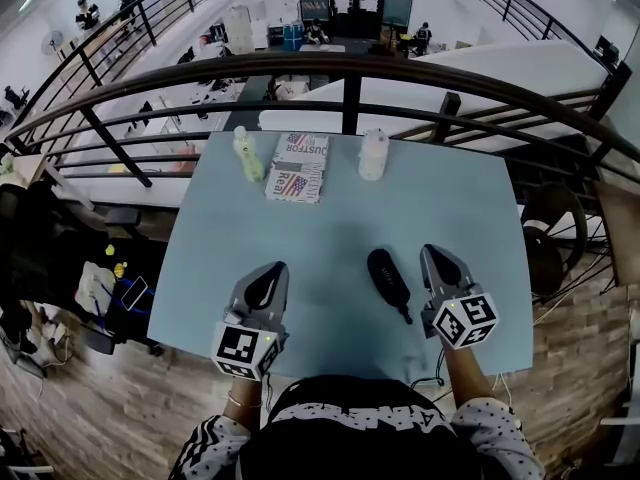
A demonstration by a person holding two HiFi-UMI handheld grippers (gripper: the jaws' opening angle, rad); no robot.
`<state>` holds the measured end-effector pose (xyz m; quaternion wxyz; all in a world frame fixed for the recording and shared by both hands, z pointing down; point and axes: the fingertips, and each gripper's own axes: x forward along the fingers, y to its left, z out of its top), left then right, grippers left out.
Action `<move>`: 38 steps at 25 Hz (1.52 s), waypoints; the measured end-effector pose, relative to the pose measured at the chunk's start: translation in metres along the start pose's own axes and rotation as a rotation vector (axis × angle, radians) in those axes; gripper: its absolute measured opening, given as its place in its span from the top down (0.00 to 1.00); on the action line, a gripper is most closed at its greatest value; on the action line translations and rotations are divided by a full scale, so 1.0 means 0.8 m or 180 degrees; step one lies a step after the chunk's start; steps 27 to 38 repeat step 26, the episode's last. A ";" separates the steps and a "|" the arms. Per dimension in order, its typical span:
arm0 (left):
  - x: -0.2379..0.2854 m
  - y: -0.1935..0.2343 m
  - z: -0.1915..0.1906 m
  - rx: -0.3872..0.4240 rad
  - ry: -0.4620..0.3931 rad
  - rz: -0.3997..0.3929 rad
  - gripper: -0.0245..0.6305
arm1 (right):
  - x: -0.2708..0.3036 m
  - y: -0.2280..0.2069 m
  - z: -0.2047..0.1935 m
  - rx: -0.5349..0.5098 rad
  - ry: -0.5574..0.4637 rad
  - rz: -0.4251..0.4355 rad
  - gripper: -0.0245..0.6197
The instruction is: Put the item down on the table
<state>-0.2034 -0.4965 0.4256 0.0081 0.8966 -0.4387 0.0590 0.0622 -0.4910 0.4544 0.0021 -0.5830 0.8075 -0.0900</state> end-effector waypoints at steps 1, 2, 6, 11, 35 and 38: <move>0.000 0.000 0.000 -0.0002 0.0000 -0.0003 0.96 | 0.000 0.000 -0.001 0.0017 0.0002 0.0014 0.96; 0.001 -0.001 -0.001 -0.0003 0.0002 -0.0003 0.96 | 0.000 0.001 -0.001 0.0034 0.0003 0.0028 0.96; 0.001 -0.001 0.000 -0.0002 0.0009 0.0007 0.96 | -0.001 0.002 -0.001 0.0035 0.0020 0.0055 0.96; 0.000 -0.001 -0.002 0.0001 0.0025 0.0015 0.96 | 0.000 0.005 -0.002 0.0038 0.0026 0.0081 0.96; -0.007 0.011 -0.004 -0.0020 0.0039 0.0060 0.96 | 0.010 0.017 -0.005 -0.0012 0.0071 0.0114 0.96; -0.007 0.011 -0.004 -0.0020 0.0039 0.0060 0.96 | 0.010 0.017 -0.005 -0.0012 0.0071 0.0114 0.96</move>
